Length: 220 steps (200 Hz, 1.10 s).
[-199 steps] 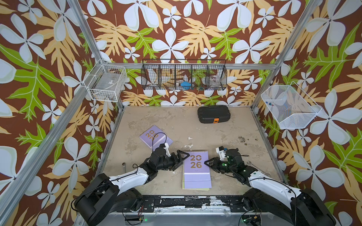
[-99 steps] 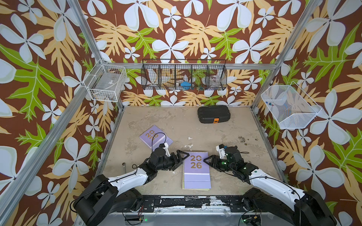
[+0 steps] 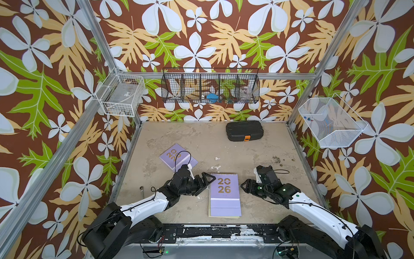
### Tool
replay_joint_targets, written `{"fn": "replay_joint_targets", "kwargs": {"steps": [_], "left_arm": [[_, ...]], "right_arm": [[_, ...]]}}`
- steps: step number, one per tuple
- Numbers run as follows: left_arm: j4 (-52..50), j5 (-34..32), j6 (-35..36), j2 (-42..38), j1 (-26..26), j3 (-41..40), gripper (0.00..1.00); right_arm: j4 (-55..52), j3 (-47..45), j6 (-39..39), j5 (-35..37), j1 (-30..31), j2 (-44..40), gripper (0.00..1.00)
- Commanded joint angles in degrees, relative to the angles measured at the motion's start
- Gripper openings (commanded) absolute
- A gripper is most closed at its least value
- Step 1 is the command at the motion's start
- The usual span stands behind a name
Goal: Stack the calendars
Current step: Adjust the calendar at the calendar.
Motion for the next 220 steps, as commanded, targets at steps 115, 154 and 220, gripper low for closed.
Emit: {"fn": "replay_joint_targets", "kwargs": {"steps": [115,154,220], "left_arm": [[-1.1,0.1,1.9,2.3,-0.1,1.5,1.0],[-1.1,0.1,1.9,2.5,-0.1,1.5,1.0],[-1.2,-0.2,1.8,3.1,-0.1,2.1,1.0]], "right_arm": [[-1.9,-1.8,-3.4,-7.1,2.3,5.9,0.71],[-1.2,-1.1,-3.2,-7.6,3.0,6.4,0.71],[-0.4,-0.9,-3.3,-7.9,3.3,7.2,0.71]]}}
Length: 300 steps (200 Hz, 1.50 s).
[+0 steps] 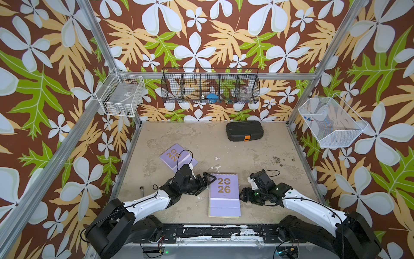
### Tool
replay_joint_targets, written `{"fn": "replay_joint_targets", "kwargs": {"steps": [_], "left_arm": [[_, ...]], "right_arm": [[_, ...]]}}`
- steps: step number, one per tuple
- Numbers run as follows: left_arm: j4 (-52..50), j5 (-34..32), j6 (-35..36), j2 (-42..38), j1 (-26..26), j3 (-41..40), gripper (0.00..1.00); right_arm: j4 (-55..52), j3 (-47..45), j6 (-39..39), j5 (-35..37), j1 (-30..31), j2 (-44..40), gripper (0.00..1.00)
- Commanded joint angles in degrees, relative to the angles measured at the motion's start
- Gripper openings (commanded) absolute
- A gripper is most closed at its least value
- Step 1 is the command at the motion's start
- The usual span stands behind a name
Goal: Stack the calendars
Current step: Adjust the calendar at the calendar, then pick up the calendar at the center of the board.
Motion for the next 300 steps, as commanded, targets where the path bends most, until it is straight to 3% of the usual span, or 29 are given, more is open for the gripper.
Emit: {"fn": "replay_joint_targets", "kwargs": {"steps": [1,32,60,92,129,174,229,271,300], "left_arm": [[-0.2,-0.4,0.8,0.3,-0.1,0.5,1.0],[-2.1,-1.8,1.0,-0.7,-0.1,1.1,1.0],[-12.3,-5.9,4.3,-4.3,2.6,4.2,1.0],[-26.2,-9.3,10.1,-9.0,10.9,8.3,1.0],[-37.7,-10.2,18.8,-10.2,24.9,12.9,1.0],[-35.1,-4.1,23.2,-1.8,38.7,16.5,0.99],[-31.0,-2.2,24.8,8.9,46.0,22.4,0.96],[-26.7,1.2,23.9,14.4,49.7,22.4,0.75],[-24.4,2.0,23.7,17.6,50.3,22.4,0.67]], "right_arm": [[0.9,0.4,-0.4,-0.3,0.1,0.3,0.71],[-1.4,1.2,-1.3,2.9,0.1,-0.4,0.71],[-5.8,4.2,-5.6,6.2,-4.5,-2.9,0.73],[-7.8,10.7,-10.6,7.9,-8.1,-2.0,0.73],[-4.3,20.8,-13.2,5.6,-8.1,7.5,0.73],[-3.9,39.9,-15.8,1.8,-8.0,24.3,0.73],[-2.0,57.8,-16.1,-3.0,-6.5,42.6,0.73],[0.4,67.8,-14.5,-7.4,-4.5,53.9,0.73],[1.6,73.4,-13.6,-8.8,-3.2,59.8,0.73]]}}
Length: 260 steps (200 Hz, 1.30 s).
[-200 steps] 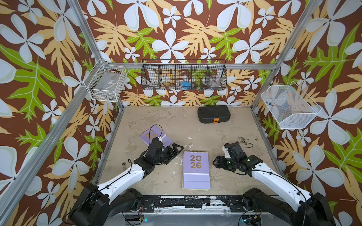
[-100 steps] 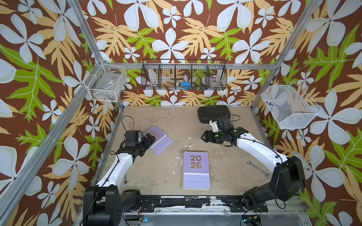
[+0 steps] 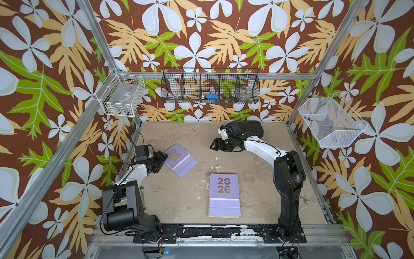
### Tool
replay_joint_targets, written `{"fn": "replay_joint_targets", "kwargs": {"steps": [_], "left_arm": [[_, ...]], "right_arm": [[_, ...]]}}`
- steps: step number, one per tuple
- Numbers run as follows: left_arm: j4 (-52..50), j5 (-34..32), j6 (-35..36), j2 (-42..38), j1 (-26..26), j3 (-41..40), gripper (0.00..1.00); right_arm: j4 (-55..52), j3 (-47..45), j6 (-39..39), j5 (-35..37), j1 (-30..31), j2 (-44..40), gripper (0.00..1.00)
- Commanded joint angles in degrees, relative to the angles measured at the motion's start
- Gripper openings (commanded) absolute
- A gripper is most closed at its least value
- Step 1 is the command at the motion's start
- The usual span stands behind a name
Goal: Stack the calendars
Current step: Pick up the calendar at the center of the board.
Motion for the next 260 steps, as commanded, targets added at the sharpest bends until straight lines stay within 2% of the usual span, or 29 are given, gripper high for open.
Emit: {"fn": "replay_joint_targets", "kwargs": {"steps": [1,34,46,114,175,260], "left_arm": [[3.2,1.8,0.1,1.7,0.4,0.2,0.67],[5.9,2.7,-0.8,4.4,1.2,0.2,0.52],[6.4,2.8,-0.8,5.3,1.6,0.3,0.5],[7.1,4.2,-0.1,10.9,2.6,3.3,0.51],[6.3,7.7,1.6,15.6,2.7,6.2,0.53],[6.5,10.6,2.5,19.3,2.6,6.1,0.53]], "right_arm": [[2.0,3.3,1.1,-2.5,0.8,3.1,0.73],[3.7,8.1,3.2,-4.7,1.7,8.3,0.73],[4.1,9.8,3.8,-5.3,1.8,10.0,0.73],[4.9,17.0,6.7,-10.1,2.9,17.5,0.73],[7.8,17.6,10.1,-12.4,4.8,20.6,0.73],[9.9,18.6,14.4,-13.2,5.8,23.9,0.74]]}}
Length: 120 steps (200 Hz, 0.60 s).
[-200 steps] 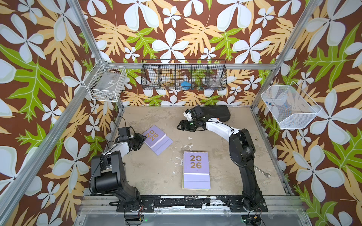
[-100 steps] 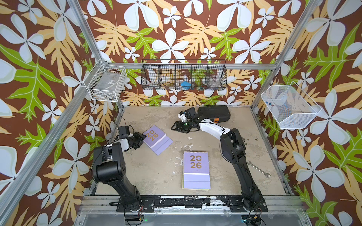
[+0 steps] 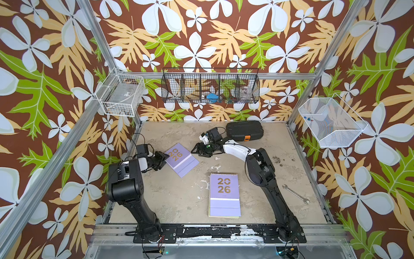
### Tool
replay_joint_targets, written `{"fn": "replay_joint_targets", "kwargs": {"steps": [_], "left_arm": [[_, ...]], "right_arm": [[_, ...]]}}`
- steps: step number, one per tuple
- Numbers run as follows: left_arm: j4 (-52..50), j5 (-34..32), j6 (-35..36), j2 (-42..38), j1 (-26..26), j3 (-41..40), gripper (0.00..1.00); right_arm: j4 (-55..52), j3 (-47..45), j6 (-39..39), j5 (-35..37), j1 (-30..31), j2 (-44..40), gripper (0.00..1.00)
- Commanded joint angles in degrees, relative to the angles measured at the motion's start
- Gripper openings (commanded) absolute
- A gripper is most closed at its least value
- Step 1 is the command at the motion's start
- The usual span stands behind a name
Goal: Stack the calendars
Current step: Pick up the calendar at the center of the board.
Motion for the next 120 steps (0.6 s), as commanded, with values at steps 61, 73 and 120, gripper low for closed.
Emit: {"fn": "replay_joint_targets", "kwargs": {"steps": [61,73,120], "left_arm": [[-0.7,1.4,1.1,3.0,-0.1,-0.1,0.45],[-0.3,1.7,0.8,3.5,-0.3,-0.2,0.45],[1.6,3.3,-0.1,5.5,-1.6,-0.8,0.44]], "right_arm": [[2.8,0.7,5.2,-2.3,0.2,2.6,0.74],[3.2,1.2,6.1,-2.8,0.6,3.3,0.74],[9.3,0.1,10.2,-7.2,1.7,4.0,0.74]]}}
